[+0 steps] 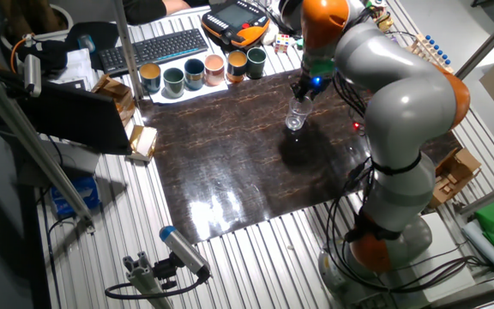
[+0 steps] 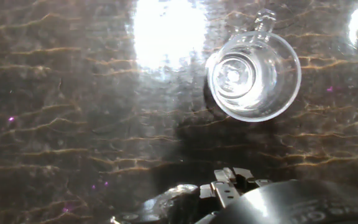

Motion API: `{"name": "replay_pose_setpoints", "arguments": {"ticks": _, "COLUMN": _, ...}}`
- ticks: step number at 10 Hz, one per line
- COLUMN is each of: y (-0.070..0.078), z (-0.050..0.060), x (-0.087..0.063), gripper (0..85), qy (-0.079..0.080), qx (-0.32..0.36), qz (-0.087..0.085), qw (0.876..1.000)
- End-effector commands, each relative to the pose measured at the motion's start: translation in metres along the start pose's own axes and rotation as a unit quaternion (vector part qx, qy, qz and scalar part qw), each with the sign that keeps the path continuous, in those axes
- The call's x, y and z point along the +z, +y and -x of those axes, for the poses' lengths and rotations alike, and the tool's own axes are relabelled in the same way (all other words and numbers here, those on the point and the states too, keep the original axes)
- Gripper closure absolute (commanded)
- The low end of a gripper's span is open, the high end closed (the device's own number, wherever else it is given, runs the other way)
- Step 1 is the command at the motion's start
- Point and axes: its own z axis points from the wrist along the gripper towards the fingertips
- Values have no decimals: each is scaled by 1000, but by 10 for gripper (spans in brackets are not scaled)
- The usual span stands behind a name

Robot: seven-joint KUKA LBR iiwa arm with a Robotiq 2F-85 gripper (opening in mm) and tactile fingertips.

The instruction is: Pick up the cup

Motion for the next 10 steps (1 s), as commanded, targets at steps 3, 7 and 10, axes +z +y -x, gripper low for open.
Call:
{"name": "replay_pose_setpoints", "arguments": {"ticks": 3, "y": -4, "z": 19, "x": 28, "gripper": 0, "qy": -17, "qx": -7, "qz": 14, "qw": 1000}}
{"name": "replay_pose_setpoints", "arguments": {"ticks": 7, "y": 1, "z": 23, "x": 33, "gripper": 0, "qy": -23, "qx": -17, "qz": 9, "qw": 1000}}
{"name": "replay_pose_setpoints", "arguments": {"ticks": 10, "y": 1, "z": 28, "x": 47, "gripper": 0, "qy": -29, "qx": -21, "qz": 6, "qw": 999}}
